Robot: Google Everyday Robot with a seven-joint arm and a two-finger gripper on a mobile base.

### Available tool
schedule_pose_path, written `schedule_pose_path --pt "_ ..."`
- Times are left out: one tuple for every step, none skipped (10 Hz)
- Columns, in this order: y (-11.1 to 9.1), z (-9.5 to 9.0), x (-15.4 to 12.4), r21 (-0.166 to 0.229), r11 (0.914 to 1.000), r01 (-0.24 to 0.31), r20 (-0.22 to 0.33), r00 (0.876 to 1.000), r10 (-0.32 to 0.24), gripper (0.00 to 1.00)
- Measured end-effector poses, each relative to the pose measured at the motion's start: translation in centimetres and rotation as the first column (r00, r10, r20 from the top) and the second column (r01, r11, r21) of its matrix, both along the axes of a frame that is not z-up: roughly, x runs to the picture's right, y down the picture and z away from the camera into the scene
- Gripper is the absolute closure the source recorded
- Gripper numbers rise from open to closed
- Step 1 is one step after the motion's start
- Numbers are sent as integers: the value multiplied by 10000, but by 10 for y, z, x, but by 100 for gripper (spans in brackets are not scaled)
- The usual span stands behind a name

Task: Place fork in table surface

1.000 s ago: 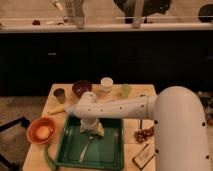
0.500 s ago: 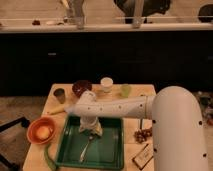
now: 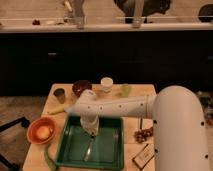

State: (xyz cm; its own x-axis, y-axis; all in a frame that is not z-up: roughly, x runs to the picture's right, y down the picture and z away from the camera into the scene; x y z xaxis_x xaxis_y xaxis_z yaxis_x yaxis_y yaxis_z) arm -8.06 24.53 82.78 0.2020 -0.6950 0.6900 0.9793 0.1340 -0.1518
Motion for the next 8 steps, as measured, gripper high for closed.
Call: schedule_pose_path --pt "3 1 1 -106 9999 78 129 9999 -77 100" --pt "3 3 -1 -163 9999 44 300 9995 -39 100" --pt "3 2 0 -167 9999 14 295 9996 -9 100" --pt "2 1 -1 -172 9998 47 309 9995 -42 100" --pt "1 -1 0 -177 9998 25 308 9995 -20 100" --pt "1 -1 0 -182 9998 15 307 9995 -9 100" --pt "2 -3 0 -145 9999 68 367 9993 -63 100" --pt "2 -5 -1 5 10000 67 480 9988 -67 100"
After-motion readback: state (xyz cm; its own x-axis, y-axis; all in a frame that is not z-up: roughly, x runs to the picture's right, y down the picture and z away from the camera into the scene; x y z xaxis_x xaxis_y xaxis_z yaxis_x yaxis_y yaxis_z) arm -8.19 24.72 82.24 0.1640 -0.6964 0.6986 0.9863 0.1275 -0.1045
